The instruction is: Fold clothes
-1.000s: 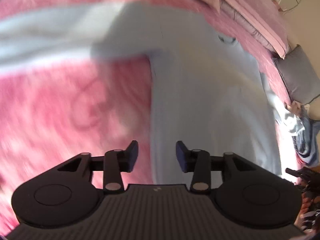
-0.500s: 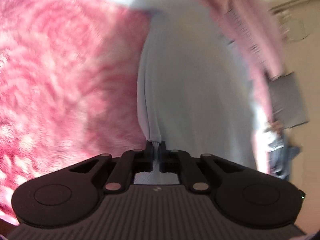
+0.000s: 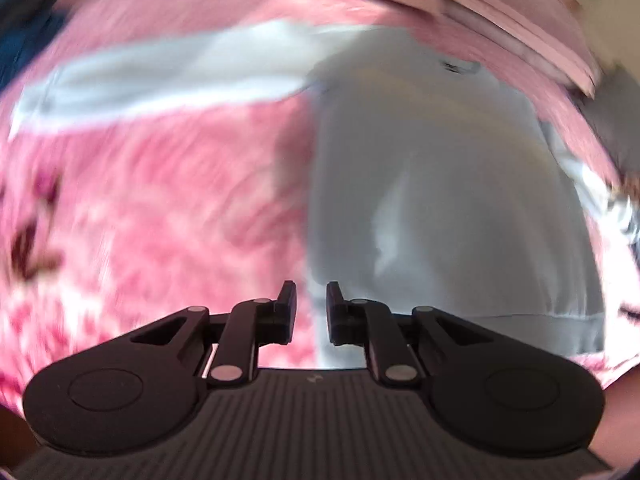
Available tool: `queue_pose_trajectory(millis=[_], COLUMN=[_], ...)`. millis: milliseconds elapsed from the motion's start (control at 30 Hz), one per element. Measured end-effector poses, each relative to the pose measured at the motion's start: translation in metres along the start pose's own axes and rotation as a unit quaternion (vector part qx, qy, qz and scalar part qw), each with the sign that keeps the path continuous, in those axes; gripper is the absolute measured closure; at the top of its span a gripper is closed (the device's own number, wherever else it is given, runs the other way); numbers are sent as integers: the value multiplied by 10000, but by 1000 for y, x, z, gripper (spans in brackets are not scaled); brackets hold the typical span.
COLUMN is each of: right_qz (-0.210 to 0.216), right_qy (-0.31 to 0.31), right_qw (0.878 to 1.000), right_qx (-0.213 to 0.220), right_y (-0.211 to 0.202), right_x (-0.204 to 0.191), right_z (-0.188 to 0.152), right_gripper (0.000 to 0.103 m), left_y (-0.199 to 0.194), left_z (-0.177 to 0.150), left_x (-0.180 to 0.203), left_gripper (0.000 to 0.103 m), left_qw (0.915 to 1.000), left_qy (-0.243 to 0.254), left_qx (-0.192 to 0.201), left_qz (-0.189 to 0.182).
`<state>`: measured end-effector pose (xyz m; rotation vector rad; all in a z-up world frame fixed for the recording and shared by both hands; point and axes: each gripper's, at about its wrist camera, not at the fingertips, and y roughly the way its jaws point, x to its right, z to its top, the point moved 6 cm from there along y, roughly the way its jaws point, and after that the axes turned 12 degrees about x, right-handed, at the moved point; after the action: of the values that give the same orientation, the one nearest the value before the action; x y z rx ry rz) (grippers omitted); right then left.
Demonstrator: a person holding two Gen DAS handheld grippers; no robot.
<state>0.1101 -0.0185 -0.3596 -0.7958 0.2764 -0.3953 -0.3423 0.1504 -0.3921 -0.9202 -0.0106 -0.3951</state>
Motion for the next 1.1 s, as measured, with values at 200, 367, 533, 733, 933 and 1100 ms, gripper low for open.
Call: queue_pose_trajectory(millis=[200,367,533,733,933,1100], right_qz=[149,-173,-475,-724,-380,-233], right_qy=[-709,-1364,-633,-618,-718,-539], right_qw=[9972,9903,9949,9953,9934,9855], right_qx=[160,-190,-622,-203,-808,-1593], right_y=[58,61,26,10,31,13], right_x=[-50,-46,-28,-52,-78,-70], right_z=[4,-49,-73,-43,-75,-89], right_gripper=[60,60,60,60,60,60], left_y=[65,59,27,24,37,2], left_z=[18,-27,-48,-13,-33,-42], left_x=[62,54,40,46,41,52], left_gripper=[86,85,91,89,87,86], left_qw=[9990,9957,9926,9958,9938,9908], left_qy=[389,852,946,751,584,323], left_qx=[-20,-331,-753,-433,-943,-1262], left_qz=[-237,-126,-116,-301,88,372])
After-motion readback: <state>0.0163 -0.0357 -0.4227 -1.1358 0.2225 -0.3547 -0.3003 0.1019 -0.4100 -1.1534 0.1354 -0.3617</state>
